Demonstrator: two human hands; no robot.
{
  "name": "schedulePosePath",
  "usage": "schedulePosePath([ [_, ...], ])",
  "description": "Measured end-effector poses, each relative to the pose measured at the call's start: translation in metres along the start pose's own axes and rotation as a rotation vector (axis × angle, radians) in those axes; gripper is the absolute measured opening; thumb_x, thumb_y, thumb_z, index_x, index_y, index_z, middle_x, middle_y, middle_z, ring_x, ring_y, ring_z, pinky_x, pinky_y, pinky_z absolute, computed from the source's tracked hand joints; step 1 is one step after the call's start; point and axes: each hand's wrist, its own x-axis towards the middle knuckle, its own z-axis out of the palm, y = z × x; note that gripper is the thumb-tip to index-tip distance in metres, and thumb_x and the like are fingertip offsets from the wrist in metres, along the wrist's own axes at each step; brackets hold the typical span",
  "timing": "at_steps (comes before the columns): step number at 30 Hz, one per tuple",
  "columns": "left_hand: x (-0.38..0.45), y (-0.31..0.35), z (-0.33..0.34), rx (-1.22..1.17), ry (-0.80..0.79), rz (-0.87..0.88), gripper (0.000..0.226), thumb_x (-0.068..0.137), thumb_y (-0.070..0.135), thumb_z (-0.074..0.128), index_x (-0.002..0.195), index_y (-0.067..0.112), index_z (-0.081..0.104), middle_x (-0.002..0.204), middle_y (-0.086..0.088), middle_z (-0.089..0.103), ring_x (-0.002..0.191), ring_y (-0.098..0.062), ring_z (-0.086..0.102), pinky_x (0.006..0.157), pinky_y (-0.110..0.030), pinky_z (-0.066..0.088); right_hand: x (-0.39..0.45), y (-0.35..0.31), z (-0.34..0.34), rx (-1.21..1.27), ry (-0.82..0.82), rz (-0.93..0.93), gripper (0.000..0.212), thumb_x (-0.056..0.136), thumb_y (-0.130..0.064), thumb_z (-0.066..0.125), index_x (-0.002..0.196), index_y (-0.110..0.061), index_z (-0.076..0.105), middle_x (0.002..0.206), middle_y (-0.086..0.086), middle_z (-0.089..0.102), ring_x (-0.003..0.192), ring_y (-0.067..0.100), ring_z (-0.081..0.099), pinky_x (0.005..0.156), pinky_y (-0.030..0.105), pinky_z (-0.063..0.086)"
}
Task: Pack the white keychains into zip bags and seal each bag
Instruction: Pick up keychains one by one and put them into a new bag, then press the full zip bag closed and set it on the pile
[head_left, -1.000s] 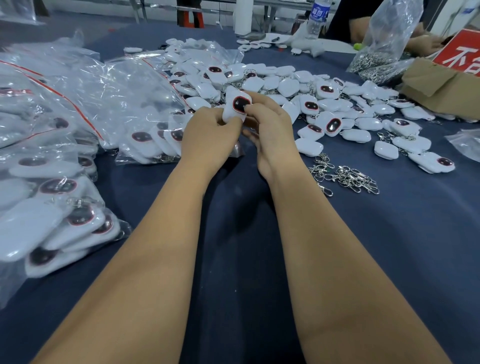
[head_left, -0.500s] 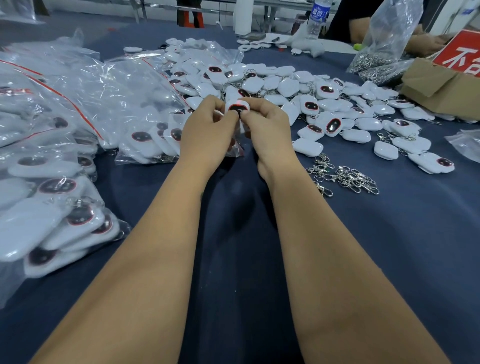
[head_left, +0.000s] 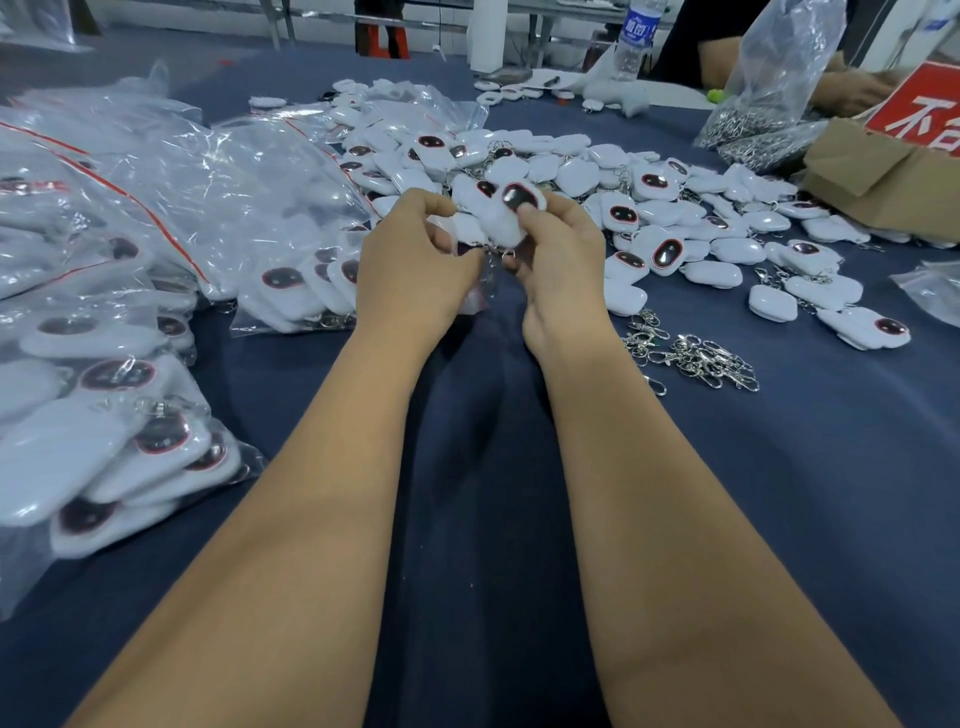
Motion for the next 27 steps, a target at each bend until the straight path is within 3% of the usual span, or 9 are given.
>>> schedulePosePath([
  [6,-0.001,0.007,-0.006,-0.086,0.125,-0.044,0.025,0.079,0.011,0.054,0.085,0.035,0.054,0.073,0.009,0.060,0.074,-0.017,0.063,0.068,-0.030,0.048,-0.002,0.000,0.006,0.392,-0.097,0.093,0.022,0.096,0.009,0.049,0.114,-0.004,0.046,0.083,0.014,0.061,0.066,0.019,0.063,0.075,0.030,0.058],
  [9,0.001,0.009,-0.008,-0.196,0.214,-0.030,0.024,0.079,0.009,0.056,0.089,0.031,0.058,0.075,0.012,0.056,0.062,-0.003,0.054,0.065,-0.023,0.047,-0.011,0.005,0.010,0.015,-0.119,0.016,0.022,0.092,0.005,0.058,0.111,-0.005,0.051,0.090,0.012,0.062,0.069,0.018,0.062,0.077,0.030,0.057],
  [11,0.000,0.011,-0.009,-0.234,0.240,-0.018,0.026,0.078,0.009,0.056,0.086,0.033,0.057,0.076,0.013,0.056,0.062,0.000,0.053,0.066,-0.023,0.049,-0.016,0.008,0.012,-0.349,-0.186,-0.094,0.004,0.092,-0.004,0.063,0.093,-0.007,0.061,0.082,0.008,0.063,0.073,0.016,0.059,0.075,0.033,0.051],
  [14,-0.002,0.013,-0.010,-0.249,0.259,0.005,0.026,0.078,0.008,0.058,0.084,0.033,0.058,0.077,0.013,0.058,0.064,0.005,0.054,0.067,-0.021,0.050,-0.019,0.006,0.016,-0.591,-0.312,-0.143,0.029,0.091,-0.013,0.056,0.063,-0.008,0.053,0.069,0.009,0.050,0.075,0.021,0.044,0.077,0.035,0.036],
  [16,-0.001,0.013,-0.011,-0.311,0.271,-0.003,0.023,0.079,0.005,0.059,0.085,0.028,0.061,0.082,0.006,0.062,0.072,-0.010,0.062,0.071,-0.030,0.055,-0.019,0.000,0.017,-0.582,-0.387,-0.051,0.012,0.079,-0.014,0.058,0.075,-0.005,0.063,0.075,0.007,0.054,0.077,0.017,0.044,0.077,0.032,0.039],
  [18,0.002,0.011,-0.015,-0.395,0.280,0.002,0.019,0.082,0.003,0.062,0.085,0.022,0.063,0.084,-0.002,0.065,0.071,-0.025,0.064,0.070,-0.036,0.056,-0.018,0.002,0.014,-0.527,-0.489,0.005,0.022,0.080,-0.007,0.055,0.097,0.001,0.067,0.087,0.008,0.059,0.081,0.014,0.051,0.080,0.026,0.048],
  [20,0.002,0.011,-0.019,-0.437,0.259,0.023,0.016,0.083,0.002,0.063,0.088,0.017,0.066,0.079,-0.001,0.067,0.064,-0.014,0.061,0.064,-0.028,0.053,-0.020,0.008,0.009,-0.491,-0.533,-0.045,0.017,0.095,-0.002,0.052,0.106,-0.004,0.066,0.095,0.008,0.063,0.094,0.018,0.058,0.098,0.035,0.049],
  [24,-0.002,0.013,-0.021,-0.483,0.266,0.052,0.018,0.084,0.005,0.054,0.081,0.018,0.066,0.069,-0.003,0.067,0.058,-0.017,0.059,0.061,-0.032,0.052,-0.016,0.016,0.008,-0.456,-0.415,-0.125,0.025,0.100,-0.001,0.050,0.118,-0.001,0.067,0.108,0.009,0.070,0.107,0.025,0.063,0.105,0.038,0.047],
  [27,-0.002,0.011,-0.030,-0.402,0.414,0.110,0.020,0.080,0.012,0.049,0.075,0.025,0.063,0.068,0.006,0.064,0.067,-0.014,0.058,0.067,-0.031,0.050,-0.011,0.013,0.009,-0.151,-0.271,-0.047,0.026,0.097,0.006,0.051,0.113,-0.002,0.068,0.107,0.003,0.070,0.099,0.015,0.065,0.091,0.027,0.053],
])
